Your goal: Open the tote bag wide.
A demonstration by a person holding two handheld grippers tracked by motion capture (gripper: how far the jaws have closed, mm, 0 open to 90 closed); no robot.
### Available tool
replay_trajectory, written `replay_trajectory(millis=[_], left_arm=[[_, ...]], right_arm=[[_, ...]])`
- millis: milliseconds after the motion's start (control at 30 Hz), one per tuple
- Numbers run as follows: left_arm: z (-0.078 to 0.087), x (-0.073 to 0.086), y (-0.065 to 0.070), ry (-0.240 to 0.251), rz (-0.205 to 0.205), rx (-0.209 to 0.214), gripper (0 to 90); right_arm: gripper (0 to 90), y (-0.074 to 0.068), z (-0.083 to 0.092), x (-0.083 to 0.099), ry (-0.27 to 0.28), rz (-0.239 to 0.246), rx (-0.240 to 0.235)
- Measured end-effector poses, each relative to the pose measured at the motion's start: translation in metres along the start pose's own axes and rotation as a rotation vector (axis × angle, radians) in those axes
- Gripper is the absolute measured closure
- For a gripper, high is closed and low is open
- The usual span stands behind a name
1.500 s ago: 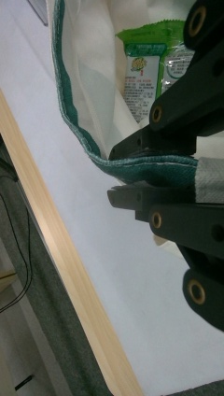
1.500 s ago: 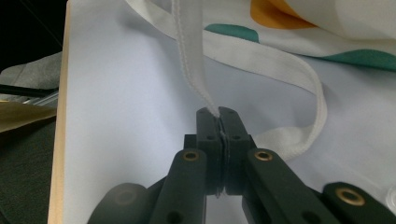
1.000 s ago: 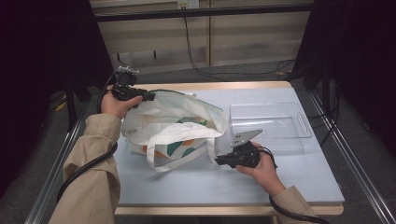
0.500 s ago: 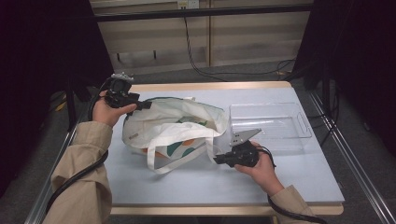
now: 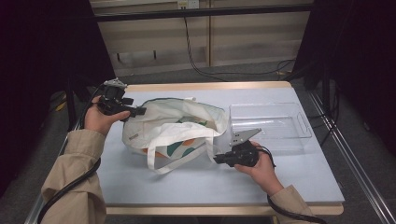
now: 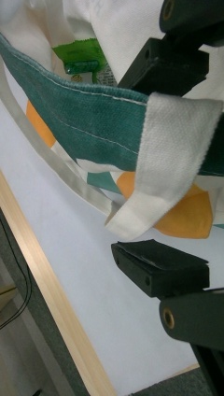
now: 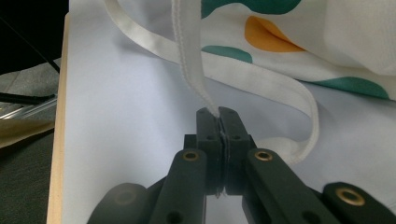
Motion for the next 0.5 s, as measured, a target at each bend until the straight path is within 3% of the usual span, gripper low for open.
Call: replay_trajectory(millis=[133,267,300,433,467,500], left_arm=[[0.002,0.005,-0.001,-0.019,-0.011,-0.007,27.1],[-0.002,0.008,0.001,-0.020,0.016,0.011,31.8],[-0.003,0.010,0.000,-0.036,0.007,0.012,35.0],[-0.008,0.011,0.005,-0.060,0.049,0.036,49.9],[-0.009,0.011,0.005,-0.063,0.048,0.031,60.7],[-0.009,0.010,0.005,-0.069,0.043,0.033,60.7]], right_arm=[[89.2,0.000,0.000,0.000,0.000,0.008,0.002],[89.2,0.000,0.000,0.000,0.001,-0.001,0.002],[89.3,0.000,0.000,0.000,0.001,-0.002,0.002],[89.2,0.001,0.002,0.000,0.007,-0.008,0.004],[89.3,0.002,0.002,0.000,0.003,-0.006,0.008],[89.3,0.002,0.002,0.000,0.003,-0.006,0.008]])
Point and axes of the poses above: each handheld gripper's, and its own axes: z roughly backward along the jaws, x roughly out of its underside, y roughly to its right, the point moved 8 cm from there along -z, roughly forward along the jaws, and after that the axes turned 1 degree about -z, right-handed, at the moved point
